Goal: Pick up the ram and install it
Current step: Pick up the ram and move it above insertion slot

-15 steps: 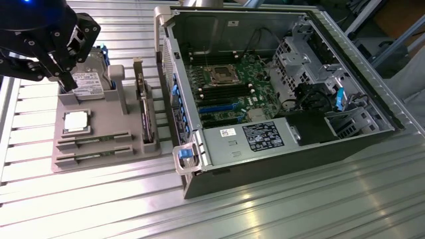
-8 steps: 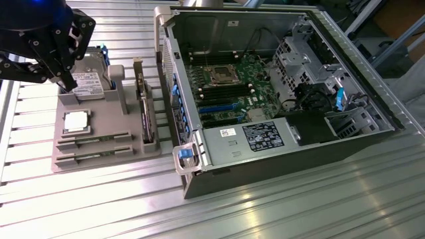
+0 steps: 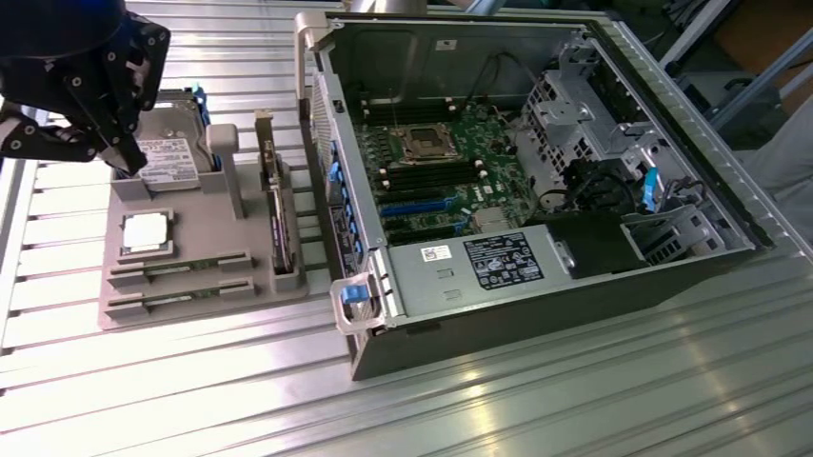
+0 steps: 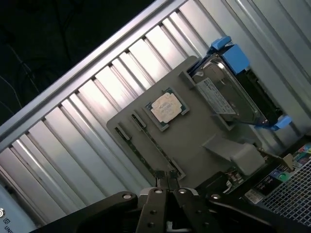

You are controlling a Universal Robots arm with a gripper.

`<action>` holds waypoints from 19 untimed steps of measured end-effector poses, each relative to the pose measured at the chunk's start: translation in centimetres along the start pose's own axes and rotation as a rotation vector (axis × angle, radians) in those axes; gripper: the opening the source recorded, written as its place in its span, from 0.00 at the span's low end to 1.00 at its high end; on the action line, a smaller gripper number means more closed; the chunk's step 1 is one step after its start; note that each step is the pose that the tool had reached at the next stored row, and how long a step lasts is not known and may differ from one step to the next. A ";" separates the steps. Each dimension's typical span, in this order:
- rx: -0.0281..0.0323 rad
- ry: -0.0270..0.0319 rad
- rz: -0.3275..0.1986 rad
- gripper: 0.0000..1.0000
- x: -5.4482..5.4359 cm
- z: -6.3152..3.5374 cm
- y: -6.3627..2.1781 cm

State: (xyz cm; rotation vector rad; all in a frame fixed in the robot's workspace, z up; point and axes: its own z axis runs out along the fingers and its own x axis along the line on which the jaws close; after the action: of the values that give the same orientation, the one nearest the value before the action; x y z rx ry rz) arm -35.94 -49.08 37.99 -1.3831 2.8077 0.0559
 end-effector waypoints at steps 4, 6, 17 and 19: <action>-0.0021 0.0023 -0.083 0.11 0.0 0.00 0.00; -0.0036 0.0038 -0.139 0.11 0.0 0.00 0.00; -0.0089 0.0095 -0.349 0.11 0.0 0.00 0.00; -0.0096 0.0102 -0.375 0.11 0.0 0.00 0.00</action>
State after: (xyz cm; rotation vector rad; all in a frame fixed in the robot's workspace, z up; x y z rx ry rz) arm -35.93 -49.08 38.00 -1.8863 2.5062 0.0582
